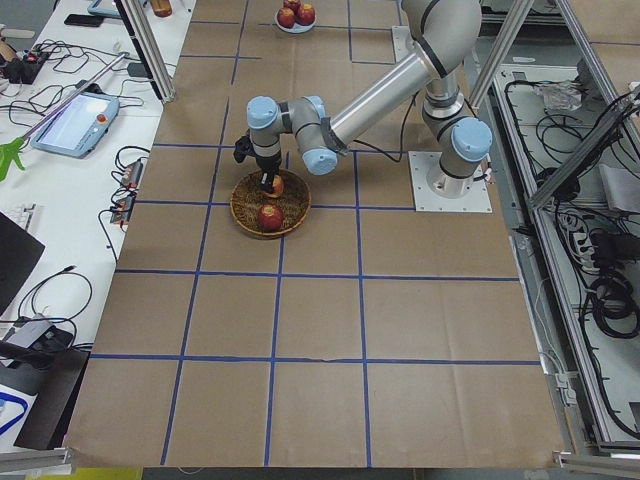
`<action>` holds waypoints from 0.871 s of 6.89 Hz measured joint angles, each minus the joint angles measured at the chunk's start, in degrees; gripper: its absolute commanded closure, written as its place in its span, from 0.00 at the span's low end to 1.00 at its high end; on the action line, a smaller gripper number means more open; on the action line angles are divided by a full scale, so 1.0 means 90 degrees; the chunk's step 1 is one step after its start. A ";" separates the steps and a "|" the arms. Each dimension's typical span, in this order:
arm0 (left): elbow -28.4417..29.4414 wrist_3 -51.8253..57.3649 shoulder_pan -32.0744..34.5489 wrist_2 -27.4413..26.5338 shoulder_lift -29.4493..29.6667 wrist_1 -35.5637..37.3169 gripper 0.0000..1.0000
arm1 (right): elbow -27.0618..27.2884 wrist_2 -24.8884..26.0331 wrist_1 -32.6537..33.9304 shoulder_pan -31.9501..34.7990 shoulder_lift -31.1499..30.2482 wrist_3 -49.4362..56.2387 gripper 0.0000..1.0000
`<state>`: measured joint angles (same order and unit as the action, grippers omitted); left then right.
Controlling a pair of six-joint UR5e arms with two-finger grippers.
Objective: Transfer apple from basket to plate
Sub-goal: 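Lift the apple with the left gripper and carry it toward the table center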
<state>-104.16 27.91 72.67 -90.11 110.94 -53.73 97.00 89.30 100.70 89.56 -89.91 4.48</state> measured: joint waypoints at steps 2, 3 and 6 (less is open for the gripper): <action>0.0080 -0.1404 0.0910 -0.0038 -0.0670 -0.0693 0.41 | -0.0002 0.0000 0.0003 0.0000 0.0000 0.0000 0.00; 0.0123 -0.2243 0.1538 -0.0018 -0.0867 -0.0872 0.41 | -0.0004 0.0000 0.0003 0.0000 0.0000 0.0000 0.00; 0.0439 -0.4240 0.3417 0.0232 -0.0804 -0.0924 0.41 | -0.0006 0.0000 0.0000 0.0000 0.0000 0.0000 0.00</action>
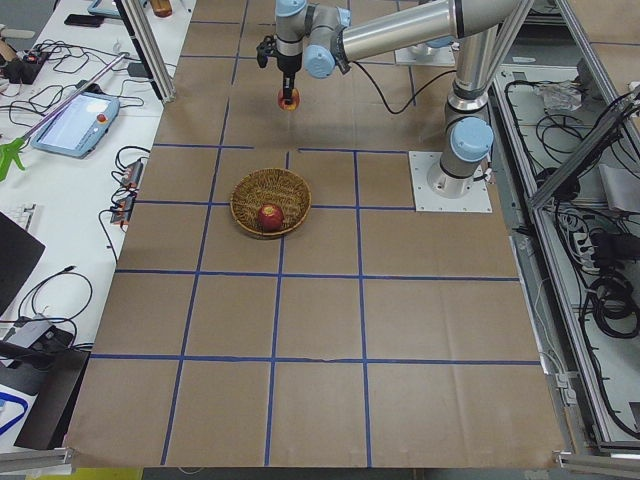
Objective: Transfer apple from basket to plate
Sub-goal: 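Lift the apple with the left gripper and carry it toward the table center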
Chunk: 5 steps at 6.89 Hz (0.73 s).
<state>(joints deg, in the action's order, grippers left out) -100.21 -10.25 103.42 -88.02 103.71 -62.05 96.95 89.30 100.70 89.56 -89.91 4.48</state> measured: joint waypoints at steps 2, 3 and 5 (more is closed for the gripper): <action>0.0068 -0.0595 0.0748 0.0241 0.0601 0.0545 0.41 | 0.0000 0.0000 0.0002 0.0000 0.0000 0.0000 0.00; 0.0089 -0.0680 0.0930 0.0280 0.1017 0.1025 0.41 | 0.0004 0.0000 0.0002 0.0000 0.0000 0.0000 0.00; 0.0101 -0.0713 0.1144 0.0259 0.1582 0.1703 0.40 | 0.0016 0.0000 0.0002 -0.0001 0.0000 0.0000 0.00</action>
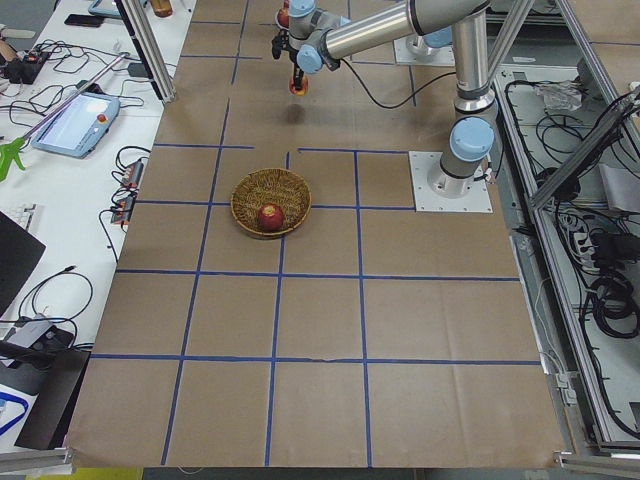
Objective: Transfer apple from basket to plate
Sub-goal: 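Lift the apple with the left gripper and carry it toward the table center, then set the apple down on the table and open the left gripper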
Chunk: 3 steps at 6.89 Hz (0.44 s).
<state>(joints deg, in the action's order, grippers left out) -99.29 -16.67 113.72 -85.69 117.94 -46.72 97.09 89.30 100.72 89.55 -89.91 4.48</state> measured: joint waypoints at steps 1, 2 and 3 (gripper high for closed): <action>0.0007 0.0030 0.0034 -0.0089 0.0063 0.0090 0.40 | 0.0002 0.0000 0.0000 0.0000 0.0000 0.0000 0.00; 0.0010 0.0071 0.0045 -0.0291 0.0053 0.0111 0.40 | 0.0003 0.0000 0.0000 0.0001 0.0000 0.0000 0.00; 0.0009 0.0092 0.0047 -0.0476 0.0074 0.0113 0.40 | 0.0003 0.0000 0.0000 0.0001 0.0000 0.0000 0.00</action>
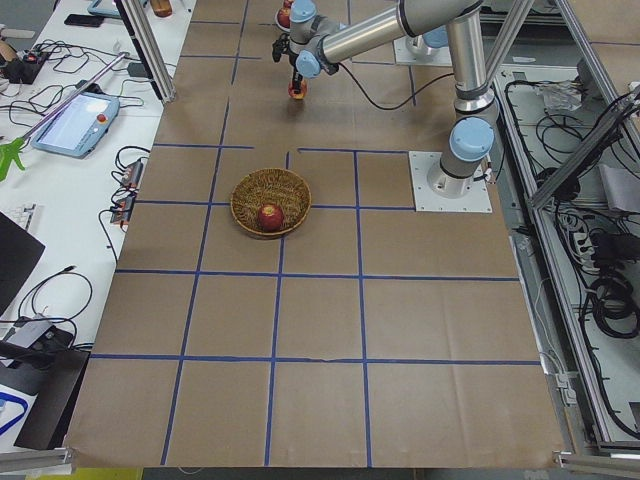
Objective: Transfer apple from basket to plate
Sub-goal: 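Set the apple down on the table and open the left gripper, then move the left gripper back over the basket while the right gripper reaches toward the apple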
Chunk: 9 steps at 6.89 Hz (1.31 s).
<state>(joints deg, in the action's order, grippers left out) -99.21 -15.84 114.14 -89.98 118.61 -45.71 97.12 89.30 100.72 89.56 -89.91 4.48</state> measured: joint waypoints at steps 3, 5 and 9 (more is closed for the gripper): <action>-0.0016 0.0019 -0.0040 -0.0123 0.0070 0.0038 0.01 | 0.0000 0.0000 0.0000 0.0000 0.0000 0.0000 0.00; 0.0000 -0.0008 -0.0052 -0.0102 0.0043 0.0051 0.01 | 0.0000 0.0000 0.0000 0.0000 0.0000 0.0000 0.00; 0.0130 0.0732 -0.0837 -0.0113 -0.1231 -0.1268 0.01 | -0.0005 -0.0010 0.0050 0.0037 0.0006 0.0002 0.00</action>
<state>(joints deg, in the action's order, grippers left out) -98.04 -9.25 106.61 -90.99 107.53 -57.12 97.07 89.21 101.18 89.90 -89.86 4.50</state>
